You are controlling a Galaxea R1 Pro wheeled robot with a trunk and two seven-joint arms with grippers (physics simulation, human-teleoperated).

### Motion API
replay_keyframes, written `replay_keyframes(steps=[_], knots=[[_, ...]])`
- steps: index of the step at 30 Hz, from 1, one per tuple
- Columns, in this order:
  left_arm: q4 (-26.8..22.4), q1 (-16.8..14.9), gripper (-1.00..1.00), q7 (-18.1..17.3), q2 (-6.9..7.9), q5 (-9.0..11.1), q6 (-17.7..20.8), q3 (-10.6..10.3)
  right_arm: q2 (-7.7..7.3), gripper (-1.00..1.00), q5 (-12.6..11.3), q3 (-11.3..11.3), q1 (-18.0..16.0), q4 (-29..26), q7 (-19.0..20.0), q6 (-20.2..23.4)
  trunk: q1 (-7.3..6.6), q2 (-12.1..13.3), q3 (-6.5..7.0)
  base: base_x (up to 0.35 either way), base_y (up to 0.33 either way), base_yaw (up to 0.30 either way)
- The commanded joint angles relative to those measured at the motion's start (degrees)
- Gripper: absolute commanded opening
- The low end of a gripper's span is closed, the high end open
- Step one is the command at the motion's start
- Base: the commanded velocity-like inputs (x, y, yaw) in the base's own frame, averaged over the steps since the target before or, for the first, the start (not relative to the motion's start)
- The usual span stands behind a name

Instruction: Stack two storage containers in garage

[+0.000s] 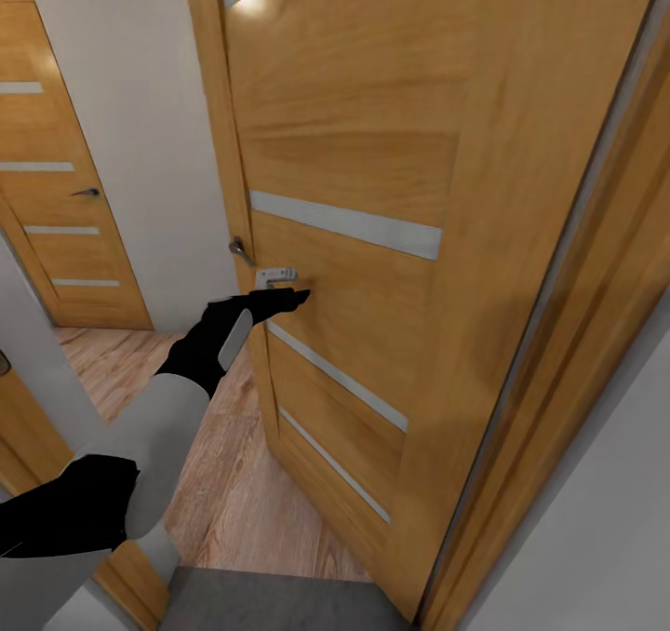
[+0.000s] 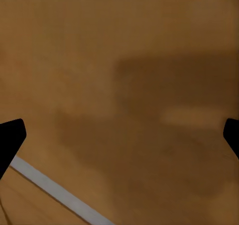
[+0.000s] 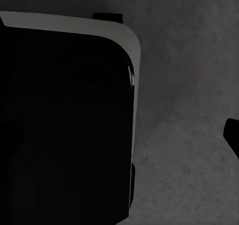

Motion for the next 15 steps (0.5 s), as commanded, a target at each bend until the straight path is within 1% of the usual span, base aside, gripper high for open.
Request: replay_keyframes(steps=[1,15], knots=[[-0.1,0.0,1.0,-0.1,-0.01,0.6,0.3,0.0,-0.02,1.0,0.1,0.1,0.0,0.0,0.0,0.0,0.0,0.0,-0.05,0.0,0.0,0.0],[-0.1,0.0,1.0,-0.5,0.07,0.6,0.5,0.0,0.0,1.0,0.1,0.1,-0.1,-0.1,0.1,0.0,0.0,0.0,-0.05,0.0,0.0,-0.005]])
